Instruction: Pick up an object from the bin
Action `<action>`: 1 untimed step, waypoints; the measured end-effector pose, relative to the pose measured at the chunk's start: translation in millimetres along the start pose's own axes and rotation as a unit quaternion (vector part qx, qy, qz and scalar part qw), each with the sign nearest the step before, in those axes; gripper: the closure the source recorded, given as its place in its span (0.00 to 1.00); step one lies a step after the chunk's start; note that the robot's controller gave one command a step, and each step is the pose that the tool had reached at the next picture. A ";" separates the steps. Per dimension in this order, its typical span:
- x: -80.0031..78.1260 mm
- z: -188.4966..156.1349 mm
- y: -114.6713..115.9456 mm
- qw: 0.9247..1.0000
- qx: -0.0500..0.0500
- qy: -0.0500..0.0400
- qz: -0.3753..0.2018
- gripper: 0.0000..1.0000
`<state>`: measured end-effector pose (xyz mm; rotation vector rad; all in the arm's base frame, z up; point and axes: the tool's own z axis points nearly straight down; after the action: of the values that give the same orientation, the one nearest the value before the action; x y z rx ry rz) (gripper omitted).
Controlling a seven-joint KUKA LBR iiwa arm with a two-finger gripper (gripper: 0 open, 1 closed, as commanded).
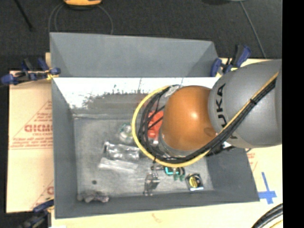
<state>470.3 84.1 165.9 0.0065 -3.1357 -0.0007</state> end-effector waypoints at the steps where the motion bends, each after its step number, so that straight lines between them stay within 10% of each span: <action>1: -22.6 53.5 16.0 1.000 -0.001 -0.006 0.009 0.00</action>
Offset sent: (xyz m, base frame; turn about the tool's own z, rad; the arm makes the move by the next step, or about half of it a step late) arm 0.0327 0.0259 -0.0932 0.0239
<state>492.5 100.2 112.4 -0.0209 -3.1477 -0.0028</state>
